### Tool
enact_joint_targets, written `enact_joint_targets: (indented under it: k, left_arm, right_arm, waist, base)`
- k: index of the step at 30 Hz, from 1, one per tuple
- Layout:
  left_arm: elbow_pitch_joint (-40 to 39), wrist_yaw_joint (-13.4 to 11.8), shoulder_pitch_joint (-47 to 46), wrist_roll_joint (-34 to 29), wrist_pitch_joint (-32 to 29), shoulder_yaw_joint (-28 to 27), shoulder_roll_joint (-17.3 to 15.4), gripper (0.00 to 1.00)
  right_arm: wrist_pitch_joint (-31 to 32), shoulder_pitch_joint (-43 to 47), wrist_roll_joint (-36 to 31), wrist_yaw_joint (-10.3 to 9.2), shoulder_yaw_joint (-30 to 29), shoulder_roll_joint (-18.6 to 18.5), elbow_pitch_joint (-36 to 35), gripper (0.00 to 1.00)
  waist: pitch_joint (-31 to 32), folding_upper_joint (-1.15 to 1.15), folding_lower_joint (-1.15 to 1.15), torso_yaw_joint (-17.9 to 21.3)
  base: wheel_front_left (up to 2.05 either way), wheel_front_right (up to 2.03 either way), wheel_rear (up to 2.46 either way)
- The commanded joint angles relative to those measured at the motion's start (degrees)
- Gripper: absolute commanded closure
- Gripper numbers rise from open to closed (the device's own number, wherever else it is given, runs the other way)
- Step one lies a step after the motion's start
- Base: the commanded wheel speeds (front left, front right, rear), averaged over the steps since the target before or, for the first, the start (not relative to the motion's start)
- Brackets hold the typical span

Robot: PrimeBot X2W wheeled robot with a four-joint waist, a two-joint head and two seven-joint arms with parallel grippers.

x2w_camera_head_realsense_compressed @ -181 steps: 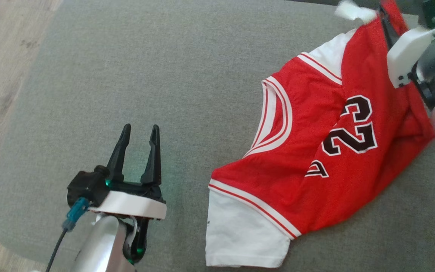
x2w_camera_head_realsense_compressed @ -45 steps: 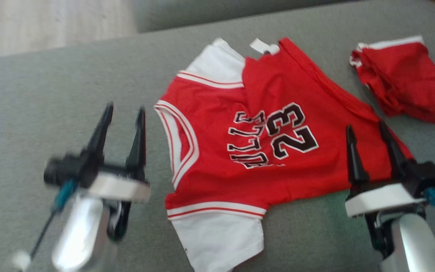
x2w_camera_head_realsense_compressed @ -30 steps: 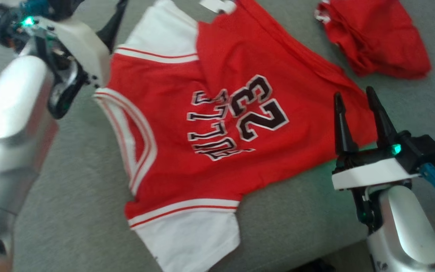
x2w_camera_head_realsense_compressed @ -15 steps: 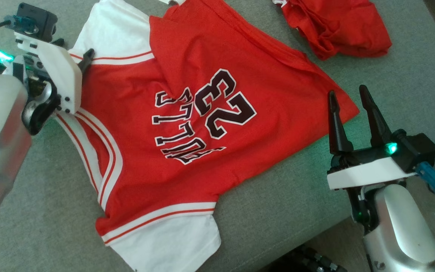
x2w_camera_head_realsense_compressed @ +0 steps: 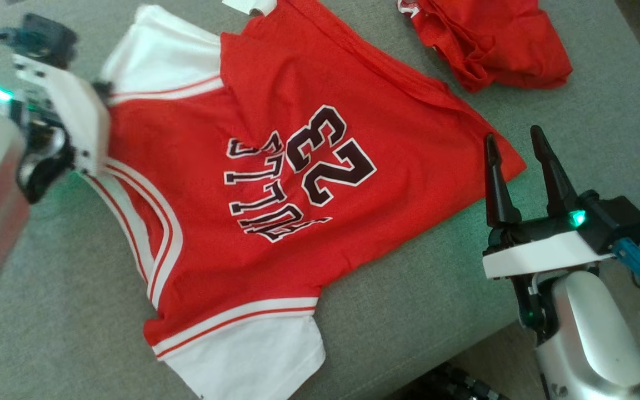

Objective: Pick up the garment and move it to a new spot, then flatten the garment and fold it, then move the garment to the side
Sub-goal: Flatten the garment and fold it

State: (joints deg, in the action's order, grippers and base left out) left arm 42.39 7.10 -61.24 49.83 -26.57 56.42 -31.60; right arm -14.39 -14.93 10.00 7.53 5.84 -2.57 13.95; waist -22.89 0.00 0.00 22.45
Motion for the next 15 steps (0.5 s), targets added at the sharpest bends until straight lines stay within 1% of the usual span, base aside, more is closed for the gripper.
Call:
enact_joint_targets:
  k: [1, 2, 3, 7, 9, 15]
  left_arm:
    - [1.1, -1.9, -5.3, -2.5, 3.5, -1.9, -3.5, 1.00]
    - [1.9, -2.5, -6.0, -3.5, 5.0, -1.9, -3.7, 1.00]
    - [1.9, -2.5, -6.0, -3.5, 5.0, -1.9, -3.7, 1.00]
    - [4.8, -5.2, -9.4, -6.8, 10.9, -2.2, -4.2, 1.00]
    - [6.4, -6.1, -11.3, -8.7, 13.5, -2.0, -4.6, 1.00]
    - [10.7, -9.4, -15.4, -12.2, 19.4, -1.7, -4.3, 1.00]
  right_arm:
    - [-0.6, 0.0, -0.2, -0.04, 1.1, -0.3, -1.3, 0.00]
    - [-0.6, 0.0, -0.2, -0.04, 1.1, -0.3, -1.3, 0.00]
    - [-0.6, 0.0, -0.2, -0.04, 1.1, -0.3, -1.3, 0.00]
    - [-0.6, 0.0, -0.1, -0.04, 1.2, -0.3, -1.3, 0.00]
    - [-0.6, -0.1, 0.0, -0.04, 1.1, -0.3, -1.4, 0.00]
    - [-0.6, -0.3, 0.2, -0.04, 1.3, -0.3, -1.2, 0.00]
  waist:
    - [0.1, 0.00, 0.00, 0.0]
    - [0.2, 0.00, 0.00, 0.0]
    - [0.2, 0.00, 0.00, 0.0]
    - [0.2, 0.00, 0.00, 0.0]
    - [0.0, 0.00, 0.00, -0.1]
    - [-0.4, 0.00, 0.00, -0.3]
  base:
    - [0.00, 0.00, 0.00]
    - [0.00, 0.00, 0.00]
    - [0.00, 0.00, 0.00]
    - [0.00, 0.00, 0.00]
    - [0.00, 0.00, 0.00]
    - [0.00, 0.00, 0.00]
